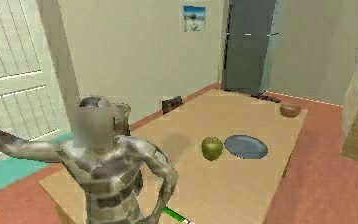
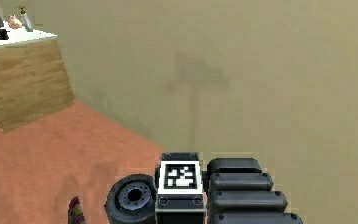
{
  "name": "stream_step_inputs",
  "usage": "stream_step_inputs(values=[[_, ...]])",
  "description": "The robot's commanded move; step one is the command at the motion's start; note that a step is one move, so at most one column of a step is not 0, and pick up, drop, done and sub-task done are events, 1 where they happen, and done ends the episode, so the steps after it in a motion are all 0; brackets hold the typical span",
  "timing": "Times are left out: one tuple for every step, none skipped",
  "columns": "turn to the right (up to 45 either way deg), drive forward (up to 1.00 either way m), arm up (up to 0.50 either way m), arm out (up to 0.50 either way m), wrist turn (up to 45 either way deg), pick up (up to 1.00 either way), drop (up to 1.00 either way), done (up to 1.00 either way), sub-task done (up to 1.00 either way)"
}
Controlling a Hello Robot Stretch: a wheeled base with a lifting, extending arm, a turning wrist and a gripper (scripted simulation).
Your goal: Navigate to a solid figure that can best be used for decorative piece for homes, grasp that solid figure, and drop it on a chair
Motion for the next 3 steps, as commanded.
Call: stream_step_inputs(values=[[45.0,0.0,0.0,0.0,0.0,0.0,0.0,0.0,0.0],[45.0,0.0,0.0,0.0,0.0,0.0,0.0,0.0,0.0],[30.0,0.0,0.0,0.0,0.0,0.0,0.0,0.0,0.0]])
